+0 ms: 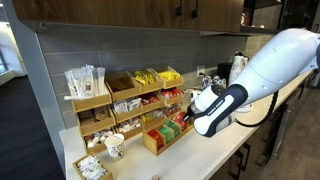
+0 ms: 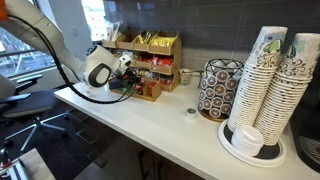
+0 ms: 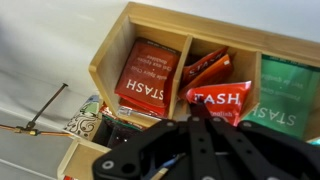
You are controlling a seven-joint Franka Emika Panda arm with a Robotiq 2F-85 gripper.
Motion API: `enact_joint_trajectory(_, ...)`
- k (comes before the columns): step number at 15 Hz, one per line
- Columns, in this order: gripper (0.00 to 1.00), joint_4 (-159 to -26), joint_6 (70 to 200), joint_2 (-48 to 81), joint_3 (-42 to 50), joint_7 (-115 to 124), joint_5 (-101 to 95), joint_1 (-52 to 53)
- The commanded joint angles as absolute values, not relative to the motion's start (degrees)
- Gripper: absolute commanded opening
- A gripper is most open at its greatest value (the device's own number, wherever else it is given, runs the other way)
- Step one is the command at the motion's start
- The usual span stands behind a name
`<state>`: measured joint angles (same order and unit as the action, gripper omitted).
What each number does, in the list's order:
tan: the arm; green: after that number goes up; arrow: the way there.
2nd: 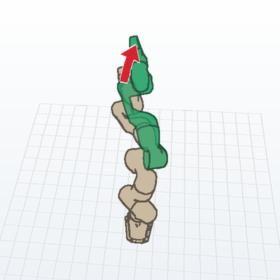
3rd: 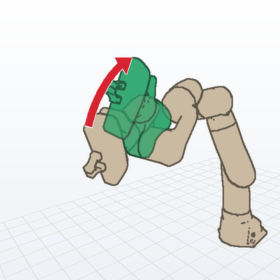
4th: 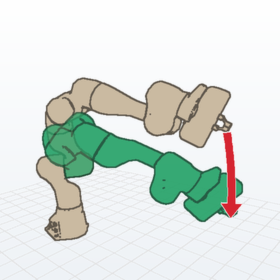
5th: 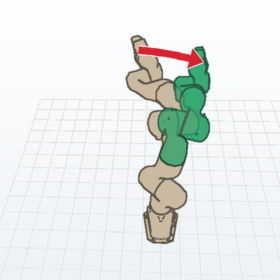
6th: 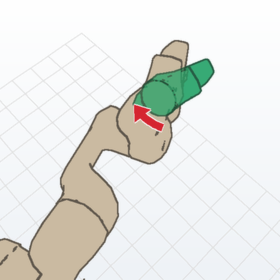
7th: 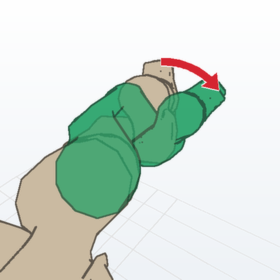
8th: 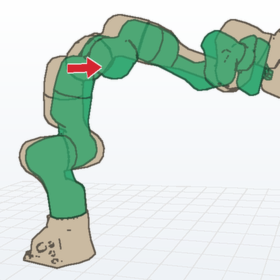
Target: Pick up the red sachet from the kitchen counter and put it in the forwardmost tray in the second slot from the right
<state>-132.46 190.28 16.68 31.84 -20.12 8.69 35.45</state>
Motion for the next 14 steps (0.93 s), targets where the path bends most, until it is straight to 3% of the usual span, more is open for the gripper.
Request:
enact_joint_trajectory(1,0.01,-132.46,190.96,18.59,37.39,-20.02,10.7,40.87)
enact_joint_trajectory(7,0.0,-131.96,190.81,22.88,48.43,-19.17,13.97,51.13)
enact_joint_trajectory(12,0.0,-132.57,189.67,23.03,50.52,-18.76,14.9,55.43)
enact_joint_trajectory(14,0.07,-132.59,189.6,23.5,51.24,-18.6,14.85,56.7)
